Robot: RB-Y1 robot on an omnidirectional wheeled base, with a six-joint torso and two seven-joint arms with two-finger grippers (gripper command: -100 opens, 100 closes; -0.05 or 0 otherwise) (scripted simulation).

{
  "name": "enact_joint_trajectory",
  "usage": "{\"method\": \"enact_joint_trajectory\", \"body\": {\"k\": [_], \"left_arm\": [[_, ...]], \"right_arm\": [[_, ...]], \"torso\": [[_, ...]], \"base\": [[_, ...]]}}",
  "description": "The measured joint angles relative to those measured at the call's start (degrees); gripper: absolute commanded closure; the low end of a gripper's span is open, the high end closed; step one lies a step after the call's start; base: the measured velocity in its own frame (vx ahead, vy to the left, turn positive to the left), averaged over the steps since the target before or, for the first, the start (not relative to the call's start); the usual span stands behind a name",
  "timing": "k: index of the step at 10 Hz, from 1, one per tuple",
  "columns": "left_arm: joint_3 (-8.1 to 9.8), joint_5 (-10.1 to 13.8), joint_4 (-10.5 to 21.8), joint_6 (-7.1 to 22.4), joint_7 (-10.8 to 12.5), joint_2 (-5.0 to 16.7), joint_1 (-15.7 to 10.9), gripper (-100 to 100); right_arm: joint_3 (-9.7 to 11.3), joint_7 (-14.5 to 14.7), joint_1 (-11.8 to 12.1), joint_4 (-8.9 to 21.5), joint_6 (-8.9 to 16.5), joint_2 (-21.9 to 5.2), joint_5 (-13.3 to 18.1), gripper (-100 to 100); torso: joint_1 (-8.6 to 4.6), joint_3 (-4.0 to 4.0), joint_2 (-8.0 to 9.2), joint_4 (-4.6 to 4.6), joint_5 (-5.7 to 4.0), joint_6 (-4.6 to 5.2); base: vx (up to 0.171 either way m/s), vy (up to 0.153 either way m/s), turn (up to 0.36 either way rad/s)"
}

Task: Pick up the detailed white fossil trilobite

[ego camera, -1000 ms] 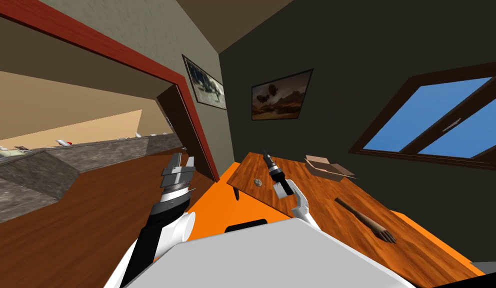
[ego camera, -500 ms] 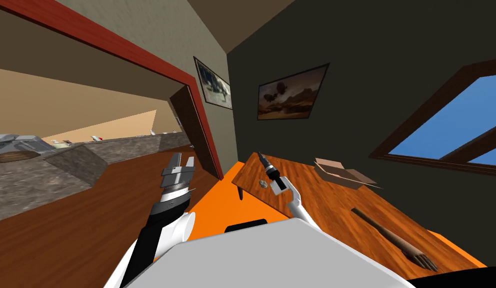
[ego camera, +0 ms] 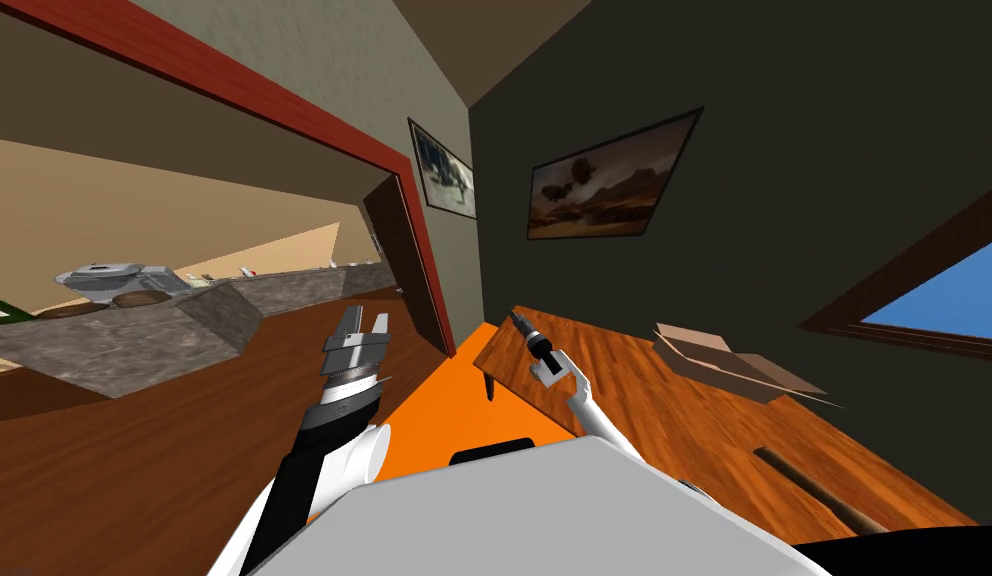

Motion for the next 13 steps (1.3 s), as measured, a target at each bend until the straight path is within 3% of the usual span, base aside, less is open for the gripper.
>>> {"method": "enact_joint_trajectory", "body": {"k": [3, 9, 11, 13], "left_arm": [[0.01, 0.0, 0.0, 0.0, 0.0, 0.0, 0.0, 0], [0.0, 0.0, 0.0, 0.0, 0.0, 0.0, 0.0, 0], [0.0, 0.0, 0.0, 0.0, 0.0, 0.0, 0.0, 0], [0.01, 0.0, 0.0, 0.0, 0.0, 0.0, 0.0, 0]], "right_arm": [[1.6, 1.9, -2.5, 5.6, 1.8, -0.2, 2.1, -100], [5.1, 4.9, -5.4, 13.8, 6.1, -1.4, 5.9, -100], [6.0, 6.0, -6.9, 18.6, 7.0, -1.8, 7.4, -100], [7.1, 7.4, -6.9, 21.9, 8.8, -1.5, 9.4, -100]], "torso": [[-0.08, -0.01, 0.0, -0.01, -0.01, 0.04], [-0.08, 0.02, 0.04, 0.01, -0.02, 0.03], [-0.05, -0.01, -0.02, -0.01, -0.01, 0.03], [-0.1, 0.0, 0.01, -0.01, -0.02, 0.05]], "base": [[0.038, 0.068, 0.137], [0.026, 0.052, 0.084], [0.048, 0.064, 0.102], [0.039, 0.051, 0.092]]}}
